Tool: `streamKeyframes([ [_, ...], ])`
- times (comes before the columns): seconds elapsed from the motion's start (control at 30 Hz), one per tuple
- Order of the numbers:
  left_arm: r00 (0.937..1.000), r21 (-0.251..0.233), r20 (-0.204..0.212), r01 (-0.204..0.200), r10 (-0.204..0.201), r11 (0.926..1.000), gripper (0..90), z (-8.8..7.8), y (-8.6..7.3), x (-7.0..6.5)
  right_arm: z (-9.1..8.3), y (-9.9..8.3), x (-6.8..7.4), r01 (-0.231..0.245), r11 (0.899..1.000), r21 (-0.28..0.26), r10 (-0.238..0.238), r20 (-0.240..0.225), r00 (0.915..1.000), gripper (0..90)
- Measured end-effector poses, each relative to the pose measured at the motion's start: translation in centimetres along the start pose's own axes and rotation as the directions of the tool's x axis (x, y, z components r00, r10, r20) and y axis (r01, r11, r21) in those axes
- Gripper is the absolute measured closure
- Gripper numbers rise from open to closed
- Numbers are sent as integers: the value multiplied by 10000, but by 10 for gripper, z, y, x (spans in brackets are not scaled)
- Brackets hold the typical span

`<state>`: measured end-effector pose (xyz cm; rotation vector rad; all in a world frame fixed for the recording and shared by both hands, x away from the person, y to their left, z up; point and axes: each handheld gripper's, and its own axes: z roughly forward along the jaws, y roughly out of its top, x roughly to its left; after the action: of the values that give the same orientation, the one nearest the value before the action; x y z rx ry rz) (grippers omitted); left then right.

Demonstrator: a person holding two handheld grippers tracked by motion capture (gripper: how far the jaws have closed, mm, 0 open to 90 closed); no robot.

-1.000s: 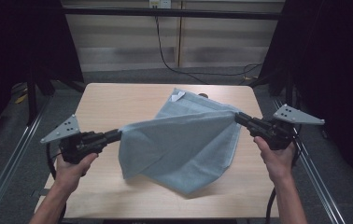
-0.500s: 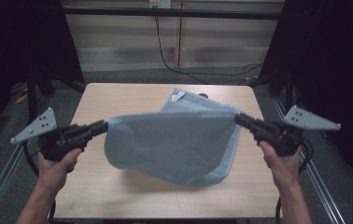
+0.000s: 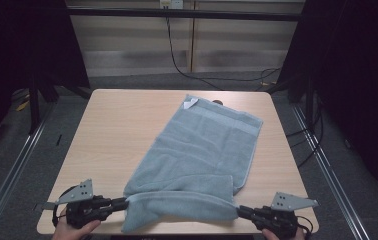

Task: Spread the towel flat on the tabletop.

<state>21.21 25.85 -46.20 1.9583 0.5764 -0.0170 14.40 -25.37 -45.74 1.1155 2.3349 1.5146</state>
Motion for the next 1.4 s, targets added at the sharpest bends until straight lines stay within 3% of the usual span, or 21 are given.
streamKeyframes([
  [0.03, 9998, -72, 171, -60, 61, 10000, 810, -2, -1, -2, -4, -6, 3, 10, 9999, 150, -9, -36, 10000, 838],
  [0.17, 9997, -553, 258, 33, -19, 9985, 698, -9, 4, -4, -14, -5, 4, 18, 9998, -186, -21, -161, 9999, 741],
  [0.23, 9994, -763, 341, 79, -53, 9971, 653, -11, 10, 0, -17, 2, 0, 34, 9992, -404, -37, -87, 10000, 673],
  [0.27, 9999, -767, 135, -55, 65, 9970, 651, -9, 17, 6, -16, 6, -3, -15, 9988, -495, 9, -112, 9999, 680],
  [0.3, 9998, -849, 181, -4, 20, 9964, 638, -7, 20, 9, -12, 12, -8, 69, 9986, -533, -79, -178, 9998, 677],
  [0.37, 9996, -858, 291, 93, -68, 9963, 630, 1, 29, 22, -2, 19, -14, 162, 9994, -320, -162, 4, 9999, 660],
  [0.5, 9970, -328, -574, 501, -520, 9982, 633, 32, 46, 60, 36, 36, -40, 248, 9988, 416, -266, 413, 9988, 608],
  [0.6, 9907, 260, -1058, 883, -851, 9958, 642, 61, 54, 85, 63, 54, -63, 165, 9984, 546, -194, 533, 9984, 571],
  [0.63, 9907, 465, -941, 1029, -982, 9936, 643, 71, 55, 90, 71, 60, -69, 76, 9983, 571, -104, 486, 9988, 550],
  [0.7, 9917, 1021, -956, 956, -859, 9902, 633, 89, 53, 92, 90, 68, -79, 0, 9963, 858, -24, 279, 9996, 518],
  [0.77, 9937, 1964, -1003, 684, -494, 9781, 614, 104, 45, 88, 108, 67, -84, -86, 9904, 1381, 68, 133, 9999, 505],
  [0.83, 9935, 2249, -1092, 550, -309, 9728, 607, 107, 37, 86, 116, 63, -81, -90, 9831, 1828, 116, -133, 9998, 566],
  [0.87, 9930, 2138, -1155, 496, -252, 9756, 612, 105, 34, 85, 117, 59, -77, 122, 9785, 2061, -53, -341, 9994, 682],
  [0.93, 9928, 2167, -1157, 572, -325, 9746, 620, 100, 32, 84, 111, 53, -67, 309, 9791, 2008, -240, -366, 9990, 803],
  [1.03, 9907, 1958, -1273, 731, -486, 9779, 620, 92, 24, 79, 94, 46, -54, 389, 9845, 1712, -309, -494, 9983, 823],
  [1.1, 9911, 2102, -1298, 568, -298, 9760, 620, 87, 21, 72, 79, 40, -43, 403, 9882, 1475, -311, -646, 9974, 825],
  [1.17, 9910, 2110, -1290, 638, -369, 9754, 621, 81, 16, 62, 65, 32, -30, 500, 9898, 1333, -391, -831, 9958, 823],
  [1.27, 9936, 2257, -1034, 686, -461, 9718, 622, 72, 8, 48, 53, 15, -14, 512, 9864, 1559, -352, -1037, 9940, 816],
  [1.33, 9957, 2333, -848, 558, -369, 9708, 621, 65, 2, 37, 48, 2, -1, 611, 9788, 1957, -392, -1136, 9927, 795],
  [1.4, 9949, 2361, -836, 753, -569, 9688, 621, 60, -2, 30, 45, -2, 4, 582, 9763, 2084, -345, -1155, 9927, 785],
])
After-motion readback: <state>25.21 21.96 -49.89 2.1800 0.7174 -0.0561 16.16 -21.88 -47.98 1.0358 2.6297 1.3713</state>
